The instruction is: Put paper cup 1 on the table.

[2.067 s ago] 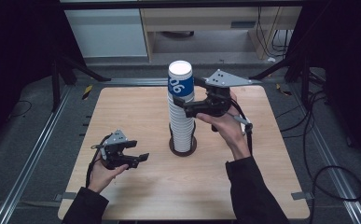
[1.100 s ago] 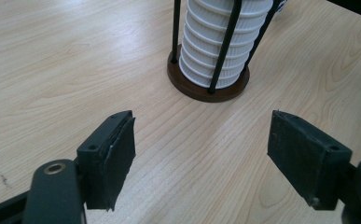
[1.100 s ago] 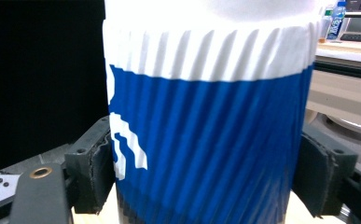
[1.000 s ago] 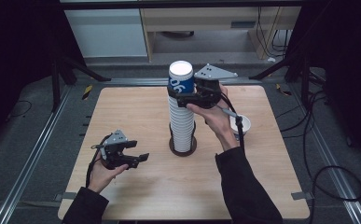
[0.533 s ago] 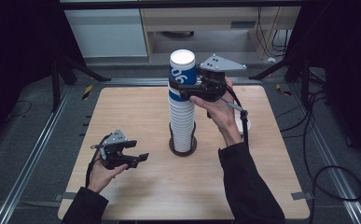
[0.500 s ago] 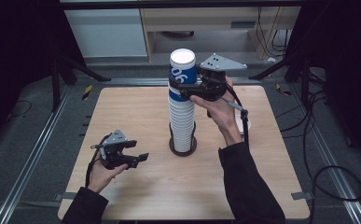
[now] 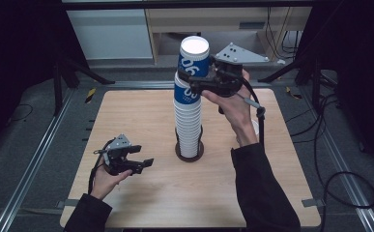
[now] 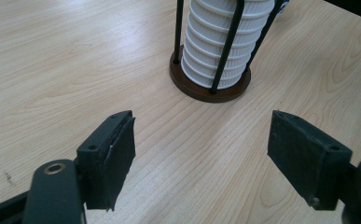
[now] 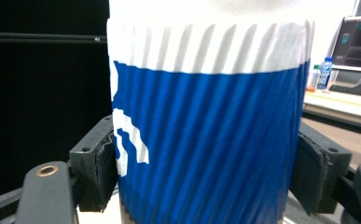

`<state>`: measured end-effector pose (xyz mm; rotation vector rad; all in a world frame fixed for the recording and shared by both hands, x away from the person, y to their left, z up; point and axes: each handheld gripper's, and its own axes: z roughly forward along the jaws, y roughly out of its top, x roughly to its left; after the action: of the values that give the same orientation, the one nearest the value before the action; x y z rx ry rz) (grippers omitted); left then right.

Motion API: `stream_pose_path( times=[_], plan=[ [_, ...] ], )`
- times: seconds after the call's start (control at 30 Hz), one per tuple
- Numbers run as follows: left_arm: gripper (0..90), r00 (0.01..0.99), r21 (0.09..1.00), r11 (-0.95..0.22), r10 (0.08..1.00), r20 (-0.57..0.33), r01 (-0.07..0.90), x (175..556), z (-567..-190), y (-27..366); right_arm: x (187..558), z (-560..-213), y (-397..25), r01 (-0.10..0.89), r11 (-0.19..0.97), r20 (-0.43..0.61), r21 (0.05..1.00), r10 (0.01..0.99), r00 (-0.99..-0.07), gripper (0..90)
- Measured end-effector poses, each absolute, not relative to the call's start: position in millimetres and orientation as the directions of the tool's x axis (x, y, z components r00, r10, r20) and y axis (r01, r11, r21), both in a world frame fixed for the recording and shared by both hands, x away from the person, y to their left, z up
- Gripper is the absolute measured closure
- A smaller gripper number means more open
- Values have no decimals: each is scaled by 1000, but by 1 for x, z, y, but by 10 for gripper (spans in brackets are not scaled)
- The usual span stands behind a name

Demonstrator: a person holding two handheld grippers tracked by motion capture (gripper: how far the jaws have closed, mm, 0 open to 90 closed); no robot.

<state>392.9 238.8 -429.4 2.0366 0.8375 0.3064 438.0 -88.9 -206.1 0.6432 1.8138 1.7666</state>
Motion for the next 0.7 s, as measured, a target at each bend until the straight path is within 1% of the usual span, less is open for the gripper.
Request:
stream_pose_path(
  times=[0.27, 0.4, 0.7],
  plan=[
    [228, 741, 814, -375, 665, -96, 443, 392, -428, 239, 427, -202, -112, -41, 45, -61, 998, 687, -724, 221],
    [227, 740, 813, -377, 665, -96, 444, 392, -429, 239, 421, -209, -128, -39, 70, -77, 997, 703, -707, 221],
    [226, 743, 812, -378, 662, -99, 445, 392, -428, 239, 408, -231, -164, -5, 92, -70, 996, 722, -688, 221]
  ],
)
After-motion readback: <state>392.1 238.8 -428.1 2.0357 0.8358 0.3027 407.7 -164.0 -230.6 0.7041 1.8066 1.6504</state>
